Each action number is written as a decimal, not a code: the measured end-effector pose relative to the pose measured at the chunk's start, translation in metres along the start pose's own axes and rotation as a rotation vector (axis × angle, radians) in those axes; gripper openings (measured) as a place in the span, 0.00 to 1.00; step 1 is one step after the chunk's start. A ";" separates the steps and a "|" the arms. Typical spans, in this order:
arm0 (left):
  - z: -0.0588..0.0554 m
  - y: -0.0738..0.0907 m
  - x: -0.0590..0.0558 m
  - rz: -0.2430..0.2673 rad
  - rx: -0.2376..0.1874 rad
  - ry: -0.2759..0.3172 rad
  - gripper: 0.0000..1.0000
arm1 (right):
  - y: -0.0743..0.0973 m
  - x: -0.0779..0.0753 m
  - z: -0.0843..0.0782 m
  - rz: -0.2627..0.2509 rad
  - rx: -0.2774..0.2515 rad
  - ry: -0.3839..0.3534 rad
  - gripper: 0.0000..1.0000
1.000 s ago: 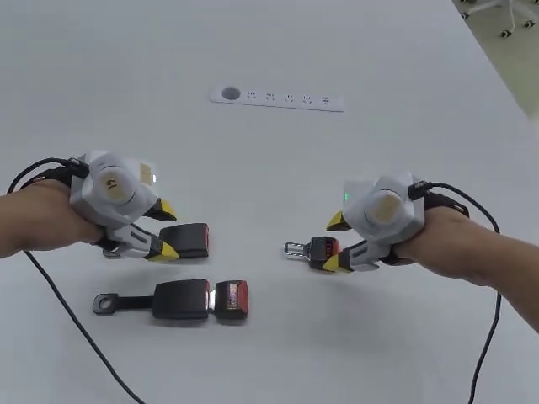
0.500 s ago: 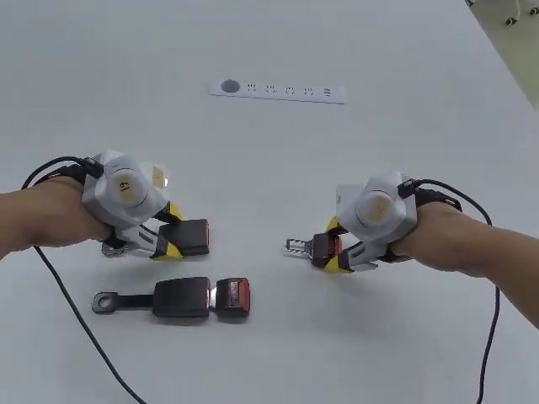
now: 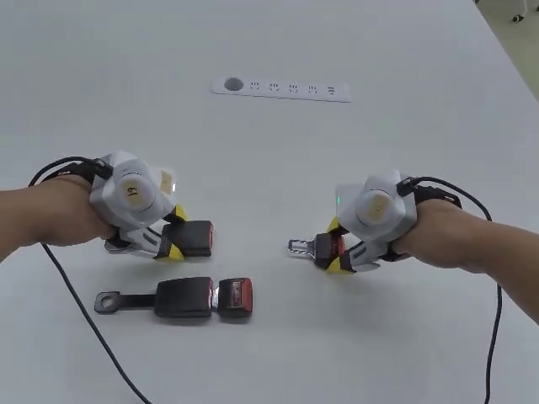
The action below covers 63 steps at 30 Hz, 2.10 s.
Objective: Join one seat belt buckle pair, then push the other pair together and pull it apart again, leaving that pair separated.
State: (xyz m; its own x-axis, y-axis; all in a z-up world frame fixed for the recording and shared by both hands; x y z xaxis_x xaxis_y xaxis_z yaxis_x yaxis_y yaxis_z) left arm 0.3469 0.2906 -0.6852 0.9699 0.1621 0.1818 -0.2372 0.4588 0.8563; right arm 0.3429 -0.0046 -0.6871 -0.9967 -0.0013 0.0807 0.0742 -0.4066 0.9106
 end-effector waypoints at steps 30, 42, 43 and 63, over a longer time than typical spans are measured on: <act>-0.001 -0.001 0.001 -0.005 0.007 0.011 0.34 | -0.042 -0.004 0.090 0.011 -0.101 0.061 0.31; -0.001 -0.001 0.000 -0.005 0.006 0.010 0.34 | -0.048 -0.008 0.104 0.009 -0.096 0.083 0.31; -0.002 -0.001 0.001 -0.006 0.006 0.010 0.34 | -0.048 -0.008 0.104 0.010 -0.096 0.088 0.31; -0.002 -0.004 0.003 -0.034 -0.002 -0.001 0.33 | -0.053 -0.011 0.111 0.027 -0.147 0.105 0.29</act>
State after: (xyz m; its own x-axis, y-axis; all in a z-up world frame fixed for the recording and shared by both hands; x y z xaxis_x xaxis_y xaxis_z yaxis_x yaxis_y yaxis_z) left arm 0.3505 0.2908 -0.6884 0.9775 0.1453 0.1531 -0.2041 0.4656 0.8611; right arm 0.3531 0.1185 -0.6907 -0.9929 -0.1061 0.0546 0.1032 -0.5344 0.8389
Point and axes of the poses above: the centre of the closed fingertips' face, and the gripper's own axes: y roughly backward along the fingers, x roughly to its left, z roughly out of its top, the point moved 10 cm from there along y, roughly backward along the fingers, and after that the axes turned 8 degrees about z, right-handed, at the moved point
